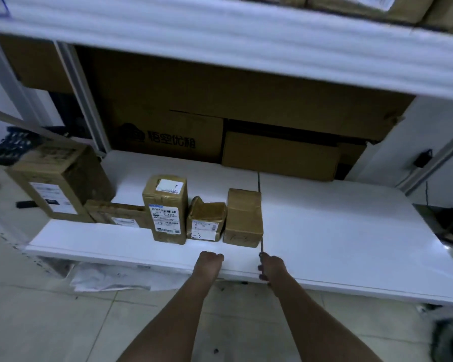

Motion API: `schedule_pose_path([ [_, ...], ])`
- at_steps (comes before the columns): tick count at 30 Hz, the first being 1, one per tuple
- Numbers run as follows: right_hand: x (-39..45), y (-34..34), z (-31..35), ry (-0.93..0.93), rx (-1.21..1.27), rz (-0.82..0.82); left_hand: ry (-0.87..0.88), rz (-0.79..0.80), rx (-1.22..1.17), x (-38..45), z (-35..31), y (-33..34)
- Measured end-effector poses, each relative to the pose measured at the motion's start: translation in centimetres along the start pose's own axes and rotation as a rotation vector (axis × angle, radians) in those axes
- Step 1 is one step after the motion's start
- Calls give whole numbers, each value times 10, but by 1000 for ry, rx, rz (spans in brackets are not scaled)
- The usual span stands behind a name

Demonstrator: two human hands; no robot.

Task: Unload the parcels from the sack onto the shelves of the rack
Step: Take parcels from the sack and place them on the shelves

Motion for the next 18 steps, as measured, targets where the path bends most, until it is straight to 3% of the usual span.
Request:
schedule_pose_path([
  [6, -109, -13, 71, 128, -69, 145, -127, 41, 10, -131, -32, -36],
  [18, -321, -91, 221, 108, -160, 236, -53, 48, 240, -365, -133, -97],
])
Point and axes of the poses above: each hand's wrist, its own x-axis towards the middle knuckle, its own y-axis out of the palm, z = x × y, the point moved 9 cm from there along x, towards the middle knuckle, and after that the axes turned 10 degrees about -y, right-handed, at the moved point
